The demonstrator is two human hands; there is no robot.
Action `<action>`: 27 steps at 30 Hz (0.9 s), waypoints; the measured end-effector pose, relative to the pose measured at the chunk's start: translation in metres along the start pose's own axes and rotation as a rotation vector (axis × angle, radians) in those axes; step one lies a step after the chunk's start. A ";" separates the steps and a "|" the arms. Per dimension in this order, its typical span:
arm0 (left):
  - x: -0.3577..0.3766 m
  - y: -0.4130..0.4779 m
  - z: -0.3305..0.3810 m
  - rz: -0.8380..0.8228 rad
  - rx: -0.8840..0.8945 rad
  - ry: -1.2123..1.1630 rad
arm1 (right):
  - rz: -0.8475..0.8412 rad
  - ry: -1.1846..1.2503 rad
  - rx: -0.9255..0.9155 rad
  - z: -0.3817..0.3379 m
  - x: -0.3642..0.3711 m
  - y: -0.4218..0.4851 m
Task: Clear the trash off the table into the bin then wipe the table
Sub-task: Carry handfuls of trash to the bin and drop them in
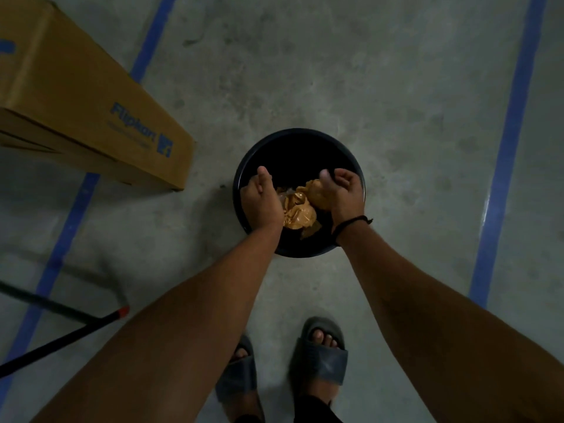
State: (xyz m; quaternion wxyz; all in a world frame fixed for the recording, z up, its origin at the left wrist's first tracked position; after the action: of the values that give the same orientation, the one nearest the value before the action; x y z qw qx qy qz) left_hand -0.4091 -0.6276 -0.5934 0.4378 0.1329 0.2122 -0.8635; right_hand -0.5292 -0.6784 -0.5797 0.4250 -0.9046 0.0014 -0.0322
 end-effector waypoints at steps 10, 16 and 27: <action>0.002 0.008 -0.004 -0.007 -0.003 0.158 | 0.028 -0.015 0.034 -0.019 -0.005 0.012; -0.011 0.020 -0.007 0.051 -0.153 -0.036 | 0.053 -0.127 -0.098 -0.029 -0.016 0.018; 0.000 0.007 0.031 -0.076 -0.393 -0.399 | -0.254 -0.855 -0.723 0.007 0.021 -0.051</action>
State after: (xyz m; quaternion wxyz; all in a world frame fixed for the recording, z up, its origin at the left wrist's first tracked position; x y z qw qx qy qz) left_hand -0.4043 -0.6461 -0.5683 0.4554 -0.1354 0.2901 -0.8307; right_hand -0.5087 -0.6413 -0.5441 0.0443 -0.9182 -0.2683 0.2881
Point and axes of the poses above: each hand's wrist, its own y-axis towards the middle knuckle, its own x-axis out of the palm, z = x × y, the point moved 1 cm from there along y, towards the middle knuckle, and after that the axes turned 9 degrees about x, right-handed, at the moved point
